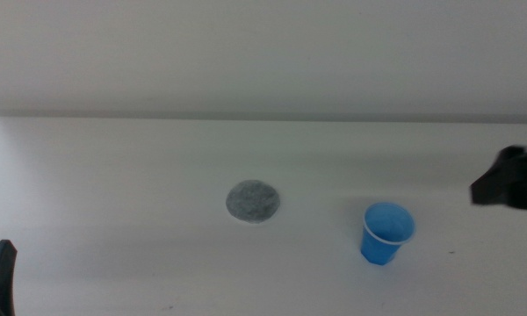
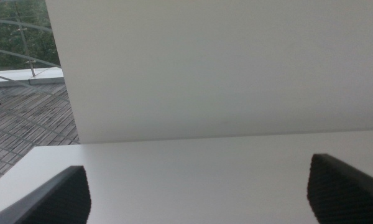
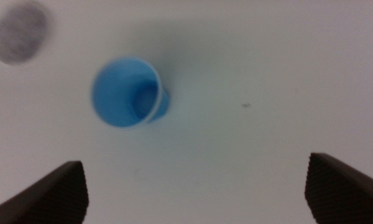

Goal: Place an empty cup on a cup mat.

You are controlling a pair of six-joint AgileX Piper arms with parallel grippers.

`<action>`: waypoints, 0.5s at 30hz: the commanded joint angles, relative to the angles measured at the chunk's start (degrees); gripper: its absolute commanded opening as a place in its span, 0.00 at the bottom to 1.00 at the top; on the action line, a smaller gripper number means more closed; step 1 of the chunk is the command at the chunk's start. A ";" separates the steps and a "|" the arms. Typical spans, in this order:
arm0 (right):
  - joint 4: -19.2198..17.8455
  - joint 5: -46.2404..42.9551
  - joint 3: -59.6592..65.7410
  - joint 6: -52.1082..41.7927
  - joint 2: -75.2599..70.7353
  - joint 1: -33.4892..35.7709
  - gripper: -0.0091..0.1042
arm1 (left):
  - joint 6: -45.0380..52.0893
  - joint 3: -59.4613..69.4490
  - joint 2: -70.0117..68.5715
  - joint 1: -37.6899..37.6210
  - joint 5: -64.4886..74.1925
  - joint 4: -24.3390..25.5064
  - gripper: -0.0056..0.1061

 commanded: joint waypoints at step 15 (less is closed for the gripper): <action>-5.30 -8.03 -4.72 10.92 24.44 8.03 0.85 | 0.00 2.35 -2.30 -0.48 -0.67 0.00 0.89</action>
